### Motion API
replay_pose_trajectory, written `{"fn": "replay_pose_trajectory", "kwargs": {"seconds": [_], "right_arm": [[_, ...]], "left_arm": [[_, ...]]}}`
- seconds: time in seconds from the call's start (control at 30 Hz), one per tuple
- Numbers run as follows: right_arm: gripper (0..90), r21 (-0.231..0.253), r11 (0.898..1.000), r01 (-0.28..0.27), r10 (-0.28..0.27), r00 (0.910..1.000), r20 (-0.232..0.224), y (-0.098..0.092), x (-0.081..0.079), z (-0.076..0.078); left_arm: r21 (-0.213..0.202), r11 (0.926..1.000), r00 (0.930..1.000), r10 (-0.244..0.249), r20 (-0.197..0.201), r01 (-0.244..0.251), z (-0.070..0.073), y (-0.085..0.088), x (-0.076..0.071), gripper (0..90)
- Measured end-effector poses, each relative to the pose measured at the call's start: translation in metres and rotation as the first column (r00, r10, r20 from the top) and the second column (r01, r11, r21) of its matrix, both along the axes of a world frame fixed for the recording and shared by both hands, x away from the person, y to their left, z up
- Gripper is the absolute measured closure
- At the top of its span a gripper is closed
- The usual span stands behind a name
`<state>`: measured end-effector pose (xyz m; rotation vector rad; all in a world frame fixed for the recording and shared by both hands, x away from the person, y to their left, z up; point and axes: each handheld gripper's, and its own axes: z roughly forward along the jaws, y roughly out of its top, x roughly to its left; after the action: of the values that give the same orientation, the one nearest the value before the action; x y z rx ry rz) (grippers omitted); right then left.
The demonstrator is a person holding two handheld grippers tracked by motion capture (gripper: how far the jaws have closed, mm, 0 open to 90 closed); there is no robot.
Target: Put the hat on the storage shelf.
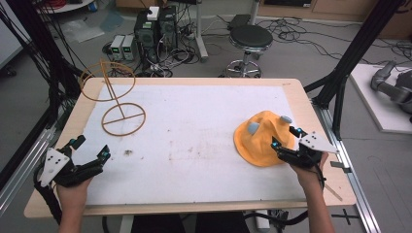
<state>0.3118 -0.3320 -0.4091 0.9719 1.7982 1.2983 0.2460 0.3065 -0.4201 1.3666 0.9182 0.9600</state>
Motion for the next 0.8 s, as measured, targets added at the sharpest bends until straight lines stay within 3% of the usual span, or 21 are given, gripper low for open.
{"fn": "replay_pose_trajectory", "kwargs": {"seconds": [0.23,0.27,0.4,0.7,0.8], "right_arm": [[34.8,-0.062,0.997,0.043,-0.043,0.9990,-0.010,0.006,0.009,-0.004],[38.4,-0.069,0.996,0.051,-0.053,0.9982,-0.028,0.008,0.011,-0.005],[42.1,-0.061,0.997,0.048,-0.050,0.9978,-0.044,0.009,0.013,-0.004],[56.2,-0.100,0.993,0.063,-0.071,0.9944,-0.078,0.013,0.018,-0.006],[69.6,-0.115,0.991,0.069,-0.080,0.9926,-0.091,0.015,0.020,-0.006]], "left_arm": [[0.000,1.0000,1.0000,-0.003,-0.001,0.003,0.000,-0.001,0.000,13.7],[0.001,1.0000,1.0000,-0.003,-0.001,0.003,0.000,-0.001,0.000,13.7],[0.001,1.0000,1.0000,-0.004,-0.002,0.004,-0.001,-0.001,0.000,13.7],[-0.002,1.0000,1.0000,-0.007,-0.006,0.007,-0.002,-0.001,0.001,13.7],[-0.003,1.0000,1.0000,-0.007,-0.007,0.007,-0.002,-0.001,0.001,13.7]]}}
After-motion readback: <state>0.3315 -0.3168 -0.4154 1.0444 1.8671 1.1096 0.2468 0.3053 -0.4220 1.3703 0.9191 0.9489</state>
